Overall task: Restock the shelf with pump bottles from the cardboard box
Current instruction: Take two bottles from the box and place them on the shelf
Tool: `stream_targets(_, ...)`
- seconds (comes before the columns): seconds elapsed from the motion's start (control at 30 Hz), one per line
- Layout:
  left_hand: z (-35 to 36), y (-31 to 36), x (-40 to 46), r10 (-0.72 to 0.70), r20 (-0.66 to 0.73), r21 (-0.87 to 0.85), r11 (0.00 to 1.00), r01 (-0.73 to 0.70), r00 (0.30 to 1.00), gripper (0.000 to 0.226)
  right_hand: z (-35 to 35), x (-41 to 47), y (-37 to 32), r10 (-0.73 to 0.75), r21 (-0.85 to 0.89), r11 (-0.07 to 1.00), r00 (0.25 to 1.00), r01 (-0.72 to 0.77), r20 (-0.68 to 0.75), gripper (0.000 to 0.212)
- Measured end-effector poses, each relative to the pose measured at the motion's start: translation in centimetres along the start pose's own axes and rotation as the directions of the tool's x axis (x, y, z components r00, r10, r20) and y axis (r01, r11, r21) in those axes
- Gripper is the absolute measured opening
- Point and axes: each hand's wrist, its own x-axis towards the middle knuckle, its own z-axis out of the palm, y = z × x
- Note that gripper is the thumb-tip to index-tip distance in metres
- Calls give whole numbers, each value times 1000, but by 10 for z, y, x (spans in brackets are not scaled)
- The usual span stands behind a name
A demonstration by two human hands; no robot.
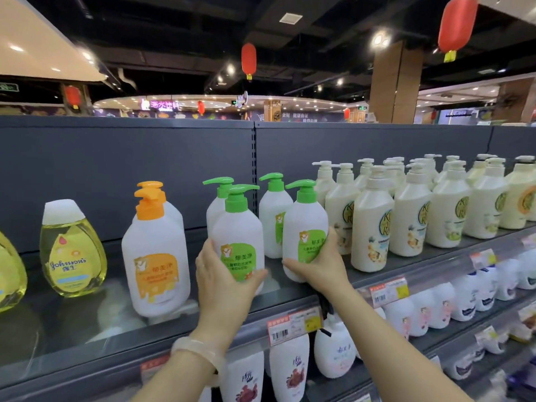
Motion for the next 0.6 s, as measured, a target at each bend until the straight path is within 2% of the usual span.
stream_targets(0.07, 2, -7, 9, -83, 17, -14, 996, 84, 996, 87, 0, -2, 1, -27, -31, 999, 999, 26, -18, 95)
stream_targets(0.17, 2, -14, 14, -140, 48, -27, 990, 141, 989, 76, -2, -8, 2, -67, -34, 997, 997, 66, -26, 95)
stream_targets(0.47, 13, -16, 18, -169, 16, -53, 984, 170, 985, 84, 1, -13, 4, -46, -16, 999, 999, 45, -30, 115)
stream_targets(0.53, 10, -14, 17, -184, 47, -55, 981, 186, 982, 85, 3, -19, -1, -77, -86, 994, 988, 66, -133, 115)
stream_targets(0.57, 8, -11, 16, -173, 64, -64, 982, 177, 983, 85, 5, -24, -6, -168, -110, 983, 957, 145, -235, 105)
stream_targets(0.6, 5, -8, 12, -150, 71, -67, 986, 155, 986, 84, 8, -32, -13, -299, -111, 954, 895, 277, -331, 89)
